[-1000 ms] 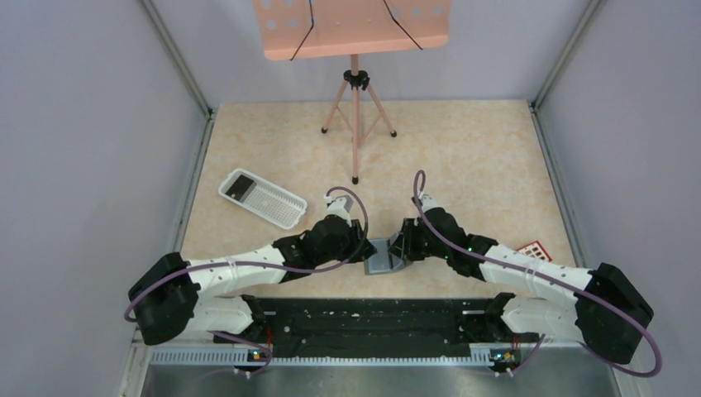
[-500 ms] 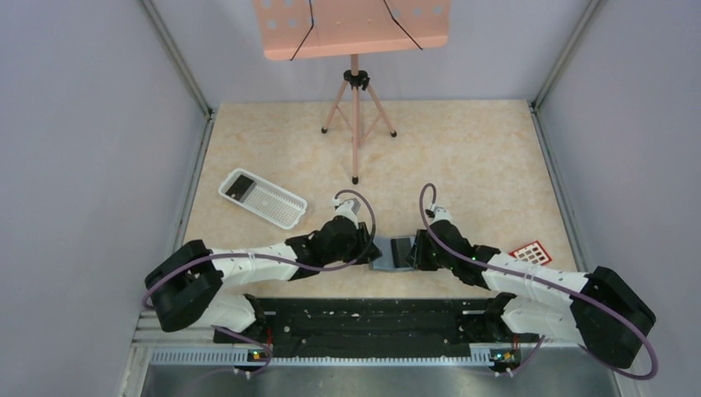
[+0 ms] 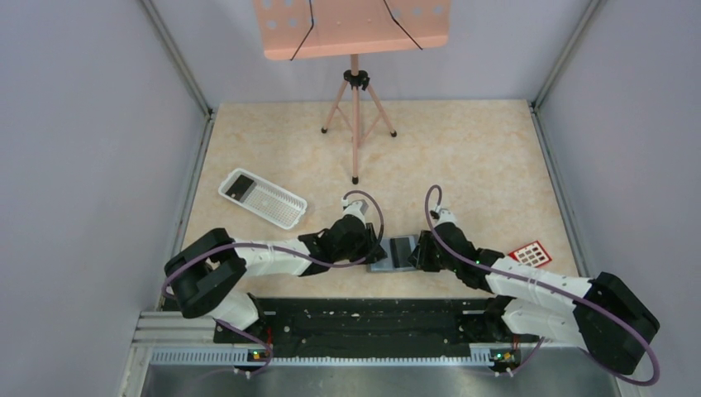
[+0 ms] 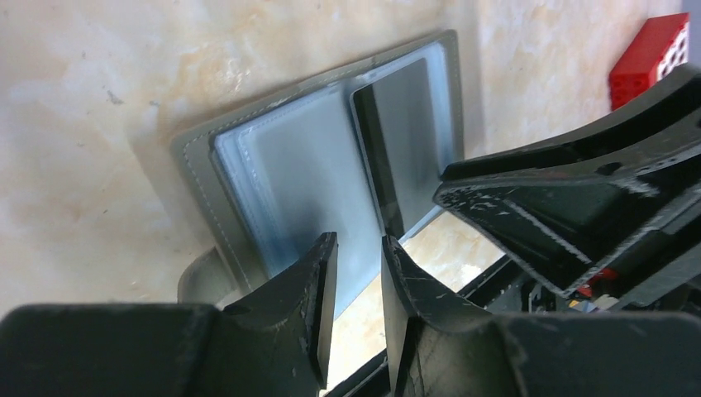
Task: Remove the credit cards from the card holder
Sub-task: Open the card holder at the center of the board, then remove the credit card from the card holder.
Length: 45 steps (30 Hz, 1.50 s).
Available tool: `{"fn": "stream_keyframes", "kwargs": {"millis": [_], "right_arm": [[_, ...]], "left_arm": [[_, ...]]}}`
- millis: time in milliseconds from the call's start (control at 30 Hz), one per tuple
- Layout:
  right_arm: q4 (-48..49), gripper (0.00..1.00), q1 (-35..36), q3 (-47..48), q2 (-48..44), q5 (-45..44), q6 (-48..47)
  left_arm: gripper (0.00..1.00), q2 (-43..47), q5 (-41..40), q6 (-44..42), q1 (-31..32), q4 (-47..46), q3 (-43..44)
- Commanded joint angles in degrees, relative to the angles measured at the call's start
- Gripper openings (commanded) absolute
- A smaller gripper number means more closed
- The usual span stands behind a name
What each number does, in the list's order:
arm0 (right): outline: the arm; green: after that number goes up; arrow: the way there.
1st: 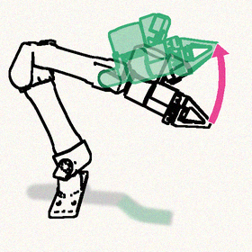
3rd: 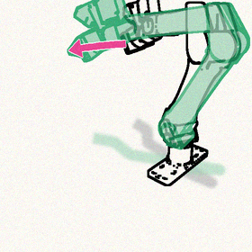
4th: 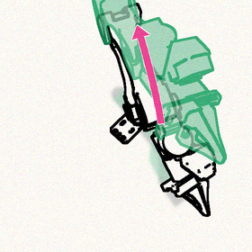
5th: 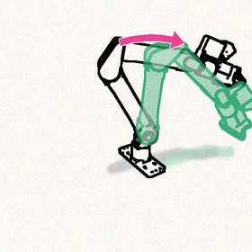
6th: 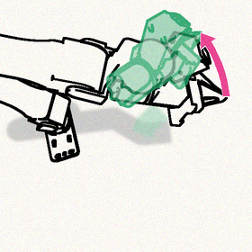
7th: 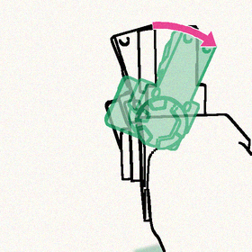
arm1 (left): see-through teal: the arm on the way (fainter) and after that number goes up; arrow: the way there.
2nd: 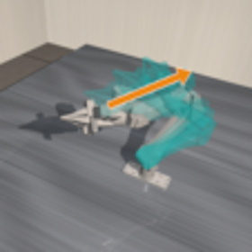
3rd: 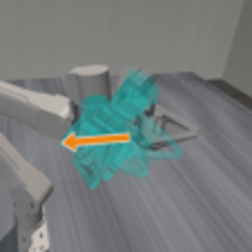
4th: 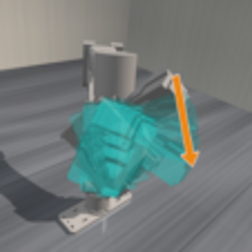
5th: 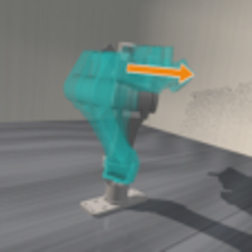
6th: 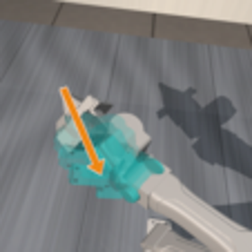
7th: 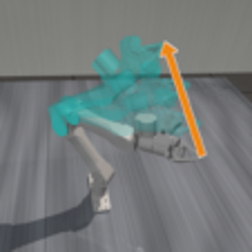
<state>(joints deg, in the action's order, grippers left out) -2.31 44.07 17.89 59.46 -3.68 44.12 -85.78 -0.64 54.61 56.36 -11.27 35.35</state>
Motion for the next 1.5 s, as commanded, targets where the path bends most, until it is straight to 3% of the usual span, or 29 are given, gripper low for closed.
{"fn": "stream_keyframes", "kwargs": {"millis": [0, 500, 1033, 1200, 1367, 1467], "right_arm": [[3.8, 0.24, -0.7, -1.1, 0.2, 0.5, 0.2], [4.7, 0.24, -1.9, -3.0, 0.2, 1.4, 1.0], [5.8, 0.24, -1.9, -3.6, 1.2, 2.4, 1.1], [5.8, 0.24, -2.0, -3.7, 1.2, 2.3, 1.1], [5.5, 0.24, -2.0, -3.6, 1.2, 2.0, 1.1], [5.3, 0.24, -2.4, -3.7, 1.4, 2.1, 1.1]], "left_arm": [[0.31, 0.0, -0.2, 0.4, 0.0, -3.9, 2.7], [0.35, -6.6, -2.3, -0.6, 0.0, -10.0, 2.1], [0.35, -10.8, 3.1, 2.0, 0.1, -19.2, 0.1], [0.29, -10.6, 3.9, 3.1, 0.1, -20.1, -0.3], [0.05, -9.2, 4.4, 4.0, 0.1, -20.1, -0.6], [0.0, -8.1, 4.2, 4.5, 0.1, -19.3, -0.8]]}}
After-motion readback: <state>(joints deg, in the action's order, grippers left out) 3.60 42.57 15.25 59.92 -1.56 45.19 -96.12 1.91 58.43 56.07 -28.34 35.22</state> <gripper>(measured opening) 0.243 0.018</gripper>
